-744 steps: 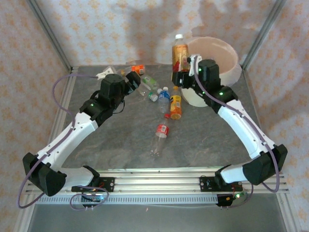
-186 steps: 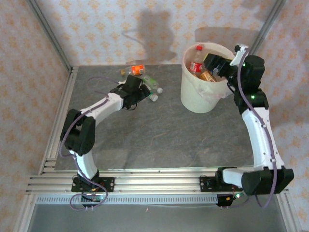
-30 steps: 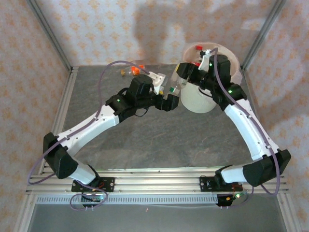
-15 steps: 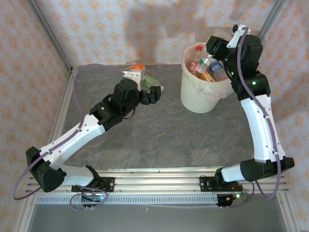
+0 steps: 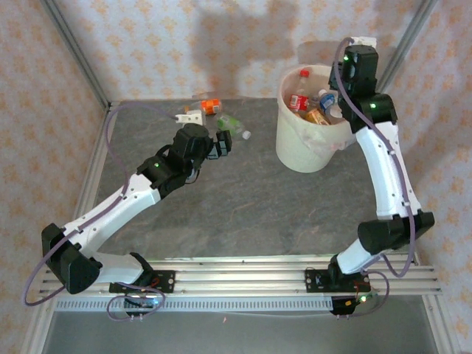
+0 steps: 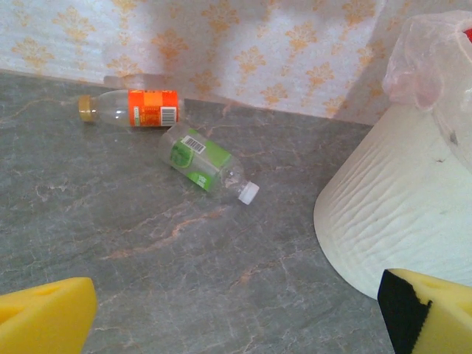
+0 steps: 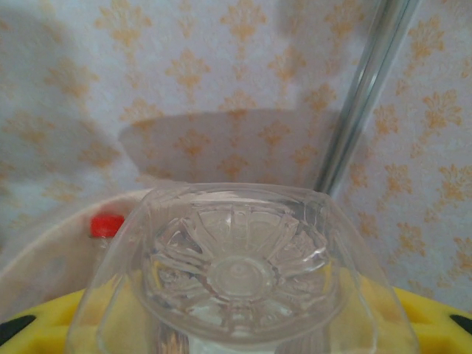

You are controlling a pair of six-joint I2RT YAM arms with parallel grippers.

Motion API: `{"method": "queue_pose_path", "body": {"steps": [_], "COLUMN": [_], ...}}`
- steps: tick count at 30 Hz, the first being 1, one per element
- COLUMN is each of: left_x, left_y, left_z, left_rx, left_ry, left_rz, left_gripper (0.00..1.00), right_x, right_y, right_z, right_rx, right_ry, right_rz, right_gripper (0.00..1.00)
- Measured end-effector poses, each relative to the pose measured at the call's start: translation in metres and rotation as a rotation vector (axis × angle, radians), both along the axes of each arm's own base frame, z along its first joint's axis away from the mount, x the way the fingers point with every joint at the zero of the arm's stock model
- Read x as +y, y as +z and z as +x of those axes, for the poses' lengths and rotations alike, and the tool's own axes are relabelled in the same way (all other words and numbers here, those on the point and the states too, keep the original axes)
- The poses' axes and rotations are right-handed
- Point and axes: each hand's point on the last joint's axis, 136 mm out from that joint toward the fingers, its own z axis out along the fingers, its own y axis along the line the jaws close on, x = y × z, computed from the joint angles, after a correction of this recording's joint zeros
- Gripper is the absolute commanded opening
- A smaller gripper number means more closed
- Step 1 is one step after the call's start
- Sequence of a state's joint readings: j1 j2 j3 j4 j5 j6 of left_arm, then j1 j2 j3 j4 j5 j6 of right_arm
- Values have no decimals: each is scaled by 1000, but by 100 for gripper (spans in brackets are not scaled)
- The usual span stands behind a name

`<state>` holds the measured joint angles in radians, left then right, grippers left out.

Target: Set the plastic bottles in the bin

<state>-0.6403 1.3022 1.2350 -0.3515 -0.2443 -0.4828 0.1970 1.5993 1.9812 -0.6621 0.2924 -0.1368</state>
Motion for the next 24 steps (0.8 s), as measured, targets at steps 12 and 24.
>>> {"method": "queue_pose_path", "body": {"steps": [12,24], "left_x": [6,11], "left_y": [-8,-10], "left_z": [1,5], "left_rx": [18,22], "left_ry": [22,44], "left_rz": [-5,-7], "left_gripper": [100,100], "right_x": [-11,-24], "right_y": [-64,-61], "right_z": [11,-12], "right_rx": [179,113], "right_ry": [-62,-143], "right_rz": [-48,-7], "right_gripper": [97,99]}}
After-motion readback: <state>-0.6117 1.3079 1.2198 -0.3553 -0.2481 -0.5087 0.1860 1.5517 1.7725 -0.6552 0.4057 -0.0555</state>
